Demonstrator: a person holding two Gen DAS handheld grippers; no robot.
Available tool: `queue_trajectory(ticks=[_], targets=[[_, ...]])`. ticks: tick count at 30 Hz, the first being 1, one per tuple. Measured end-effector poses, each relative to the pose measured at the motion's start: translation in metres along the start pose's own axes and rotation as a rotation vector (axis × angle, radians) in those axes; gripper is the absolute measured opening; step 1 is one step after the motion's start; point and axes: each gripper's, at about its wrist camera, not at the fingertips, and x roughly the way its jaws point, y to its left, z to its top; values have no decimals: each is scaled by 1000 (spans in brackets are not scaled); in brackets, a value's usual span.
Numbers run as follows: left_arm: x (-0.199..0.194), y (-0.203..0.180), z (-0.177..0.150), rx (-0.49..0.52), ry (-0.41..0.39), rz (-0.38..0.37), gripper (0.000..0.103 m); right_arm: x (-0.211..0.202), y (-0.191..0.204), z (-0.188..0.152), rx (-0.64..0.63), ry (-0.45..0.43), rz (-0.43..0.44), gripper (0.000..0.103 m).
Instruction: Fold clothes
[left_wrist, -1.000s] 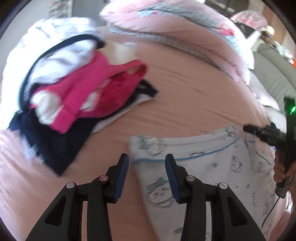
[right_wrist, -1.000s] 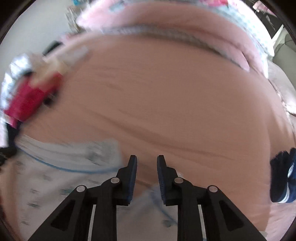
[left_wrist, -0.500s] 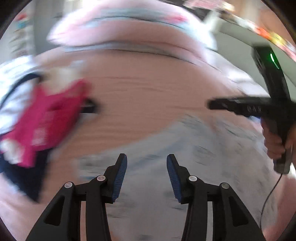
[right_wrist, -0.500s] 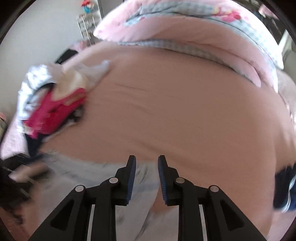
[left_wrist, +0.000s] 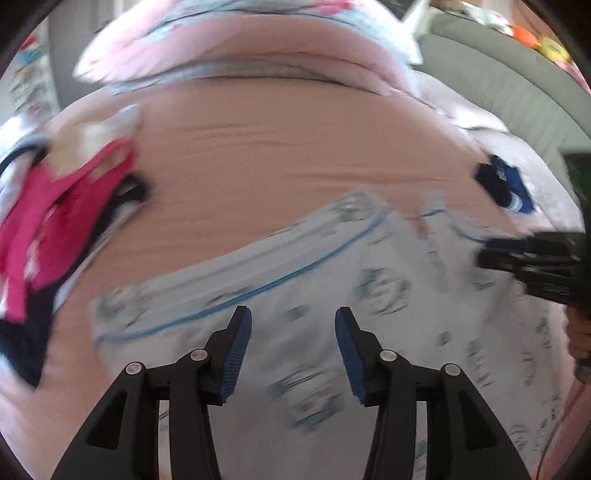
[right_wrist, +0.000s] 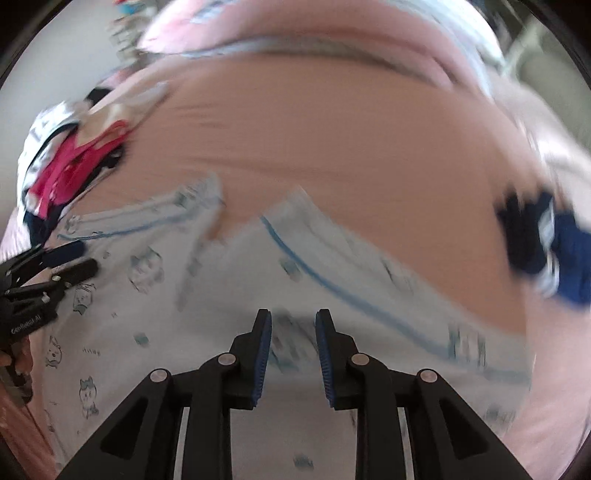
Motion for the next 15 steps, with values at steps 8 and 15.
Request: queue_trajectory(ticks=[8, 15], targets=[[66, -37, 55, 189, 93, 54, 46, 47, 16, 38, -86, 24, 4, 24], [51, 12, 86, -7, 27, 26, 47, 38, -14, 52, -13, -64, 81, 24]])
